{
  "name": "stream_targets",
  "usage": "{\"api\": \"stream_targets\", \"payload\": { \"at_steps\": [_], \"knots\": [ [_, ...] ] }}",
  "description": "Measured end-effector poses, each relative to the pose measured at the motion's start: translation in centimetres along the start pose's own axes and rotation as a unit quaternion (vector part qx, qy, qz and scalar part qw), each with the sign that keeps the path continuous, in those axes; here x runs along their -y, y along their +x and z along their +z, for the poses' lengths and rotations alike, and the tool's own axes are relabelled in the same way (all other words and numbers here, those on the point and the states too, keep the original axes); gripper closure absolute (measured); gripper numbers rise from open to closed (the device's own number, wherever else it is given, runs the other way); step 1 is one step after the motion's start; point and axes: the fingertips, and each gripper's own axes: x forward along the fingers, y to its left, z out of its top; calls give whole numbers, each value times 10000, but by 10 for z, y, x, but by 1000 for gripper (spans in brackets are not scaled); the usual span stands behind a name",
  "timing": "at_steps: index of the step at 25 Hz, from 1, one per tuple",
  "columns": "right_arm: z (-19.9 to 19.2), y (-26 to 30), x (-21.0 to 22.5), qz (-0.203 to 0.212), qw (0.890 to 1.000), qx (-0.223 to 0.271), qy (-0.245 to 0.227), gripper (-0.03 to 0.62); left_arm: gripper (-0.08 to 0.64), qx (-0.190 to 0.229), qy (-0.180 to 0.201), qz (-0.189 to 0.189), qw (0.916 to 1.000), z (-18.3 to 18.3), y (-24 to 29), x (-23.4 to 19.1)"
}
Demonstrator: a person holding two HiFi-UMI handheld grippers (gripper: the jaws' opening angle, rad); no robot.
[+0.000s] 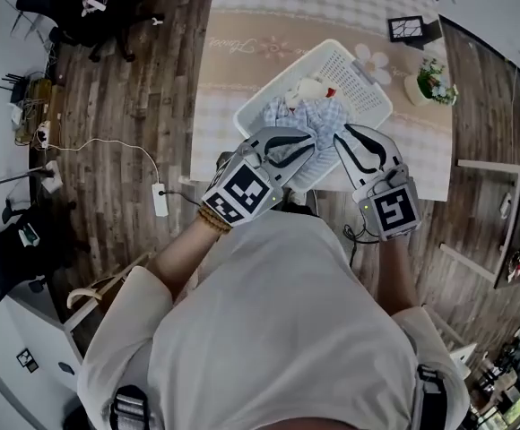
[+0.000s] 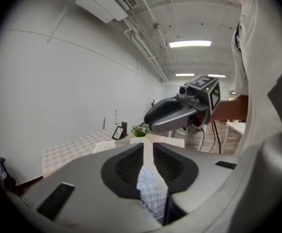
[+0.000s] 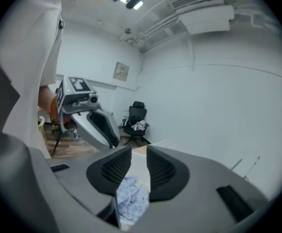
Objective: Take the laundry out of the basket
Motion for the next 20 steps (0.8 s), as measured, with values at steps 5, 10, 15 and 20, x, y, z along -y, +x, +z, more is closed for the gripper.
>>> {"api": "stream_targets", "payload": {
  "at_steps": [5,10,15,20],
  "knots": [
    [-39,34,-7,1055,9828,-940,-1189,360,298,-1318,285,-335,9903,-43,35,-11],
    [-87,67,-5,1852,9423,-1919,-2023,320,219,-2449,520,-666,9659,-93,72,-17],
    [-141,106,0,2500,8888,-2691,-2741,288,202,-3284,560,-978,9378,-148,106,-17],
    [-199,134,1,3039,8303,-3316,-3292,278,181,-3844,336,-1014,9170,-188,134,-22]
  ]
}}
